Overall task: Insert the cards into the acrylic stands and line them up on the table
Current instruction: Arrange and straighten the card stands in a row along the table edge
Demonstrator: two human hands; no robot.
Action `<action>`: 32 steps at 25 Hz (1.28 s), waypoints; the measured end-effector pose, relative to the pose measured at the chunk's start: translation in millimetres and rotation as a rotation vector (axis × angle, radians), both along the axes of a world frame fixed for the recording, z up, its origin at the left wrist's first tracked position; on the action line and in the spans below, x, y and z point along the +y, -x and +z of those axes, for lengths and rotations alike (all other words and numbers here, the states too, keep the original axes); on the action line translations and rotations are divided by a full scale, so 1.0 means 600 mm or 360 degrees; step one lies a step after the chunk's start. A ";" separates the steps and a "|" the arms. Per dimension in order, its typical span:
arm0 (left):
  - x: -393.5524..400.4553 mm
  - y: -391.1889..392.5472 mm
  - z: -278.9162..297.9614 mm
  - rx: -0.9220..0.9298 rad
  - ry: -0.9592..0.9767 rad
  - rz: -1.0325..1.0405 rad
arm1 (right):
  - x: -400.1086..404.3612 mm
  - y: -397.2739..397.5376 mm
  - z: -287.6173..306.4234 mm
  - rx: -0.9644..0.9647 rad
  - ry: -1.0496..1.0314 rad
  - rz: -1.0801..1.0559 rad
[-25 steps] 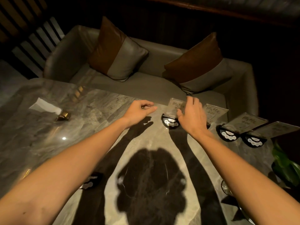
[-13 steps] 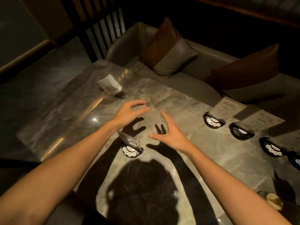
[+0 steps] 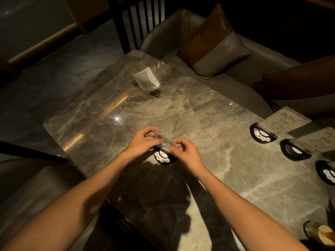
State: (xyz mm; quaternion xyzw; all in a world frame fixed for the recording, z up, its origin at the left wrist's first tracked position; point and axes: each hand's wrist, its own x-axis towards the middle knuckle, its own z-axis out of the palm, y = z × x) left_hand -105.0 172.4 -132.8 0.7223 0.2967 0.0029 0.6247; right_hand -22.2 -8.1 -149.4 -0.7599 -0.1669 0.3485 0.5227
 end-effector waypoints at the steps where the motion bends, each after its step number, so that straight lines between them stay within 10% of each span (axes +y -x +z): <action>1: -0.002 -0.003 -0.003 0.0006 -0.0036 0.0011 | -0.001 -0.005 -0.005 0.0024 -0.0030 -0.0073; 32: -0.202 -0.560 -0.065 -0.0353 -0.0023 -0.0340 | -0.209 -0.483 0.052 -0.0874 0.0917 -0.0328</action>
